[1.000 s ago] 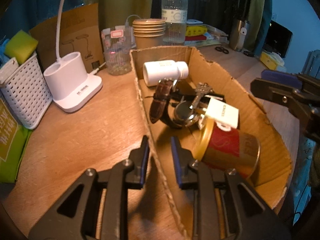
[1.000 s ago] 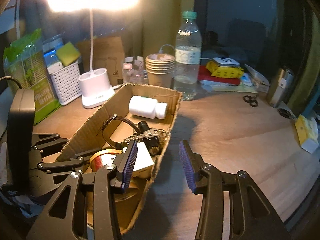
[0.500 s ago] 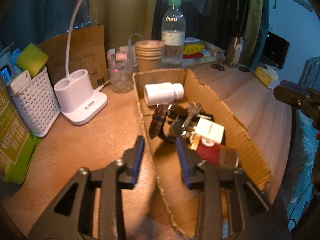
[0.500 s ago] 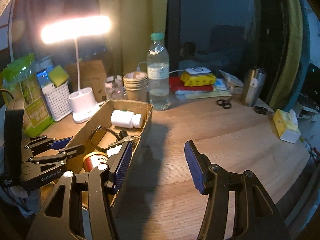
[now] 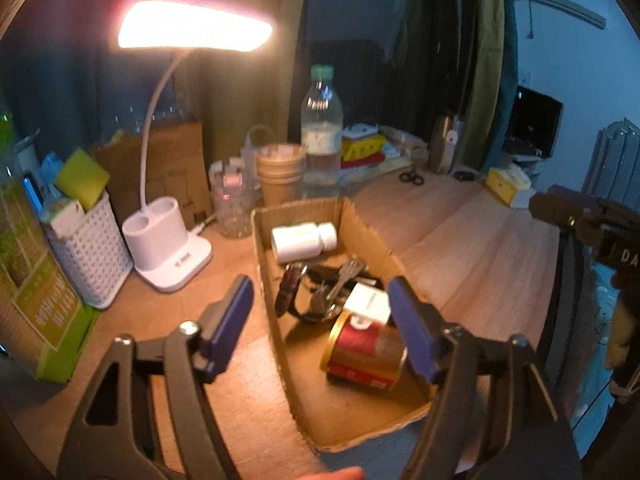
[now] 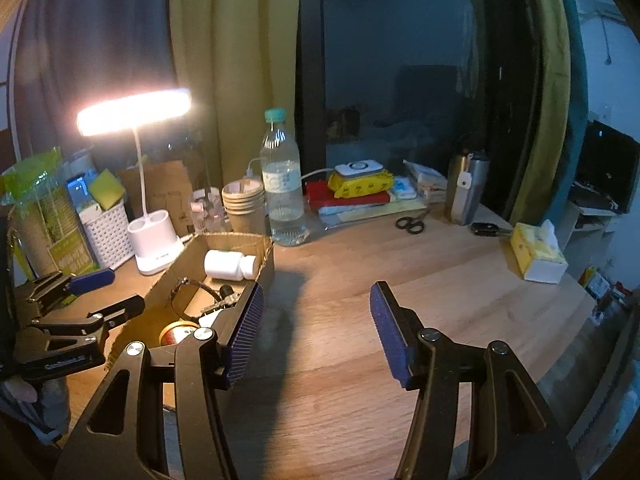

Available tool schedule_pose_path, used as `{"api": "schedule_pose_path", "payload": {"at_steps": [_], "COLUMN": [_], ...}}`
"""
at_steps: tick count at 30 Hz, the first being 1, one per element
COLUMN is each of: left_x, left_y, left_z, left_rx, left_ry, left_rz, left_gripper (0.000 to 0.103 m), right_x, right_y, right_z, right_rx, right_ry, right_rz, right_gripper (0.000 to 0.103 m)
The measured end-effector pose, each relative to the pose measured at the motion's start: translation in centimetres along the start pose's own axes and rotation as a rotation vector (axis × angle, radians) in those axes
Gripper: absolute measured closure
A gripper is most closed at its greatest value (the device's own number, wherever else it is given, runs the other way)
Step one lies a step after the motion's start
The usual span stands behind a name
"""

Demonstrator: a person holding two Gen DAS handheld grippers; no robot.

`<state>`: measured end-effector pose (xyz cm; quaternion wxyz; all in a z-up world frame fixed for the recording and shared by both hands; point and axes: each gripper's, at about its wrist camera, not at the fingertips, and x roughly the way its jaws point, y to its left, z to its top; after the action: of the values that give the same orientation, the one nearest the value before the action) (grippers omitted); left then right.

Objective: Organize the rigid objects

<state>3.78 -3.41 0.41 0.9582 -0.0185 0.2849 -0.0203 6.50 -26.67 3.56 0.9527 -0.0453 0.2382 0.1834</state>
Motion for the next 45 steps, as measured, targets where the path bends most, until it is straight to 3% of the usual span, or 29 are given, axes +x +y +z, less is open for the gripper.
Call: {"api": "schedule_pose_path", "payload": {"at_steps": [4, 23, 45], "left_x": [-1.6, -7.9, -15.5], "left_y": [-0.8, -2.9, -4.3], "left_z": [0.9, 3.8, 4.9], "left_rx": [0.011, 0.016, 0.027], "left_ry": [-0.043, -0.2, -0.368], "left_rz": [0.016, 0.036, -0.007], "left_gripper": [0.019, 0.017, 0.017], "right_x": [-1.2, -7.6, -15.2], "right_y": [-0.1, -0.7, 1.1], "right_z": [0.3, 1.8, 2.4], "right_rx": [0.007, 0.04, 0.007], "right_ry": [-0.033, -0.19, -0.327], "right_rz": [-0.003, -0.067, -0.142], "right_gripper": [0.037, 0.037, 0.037]}}
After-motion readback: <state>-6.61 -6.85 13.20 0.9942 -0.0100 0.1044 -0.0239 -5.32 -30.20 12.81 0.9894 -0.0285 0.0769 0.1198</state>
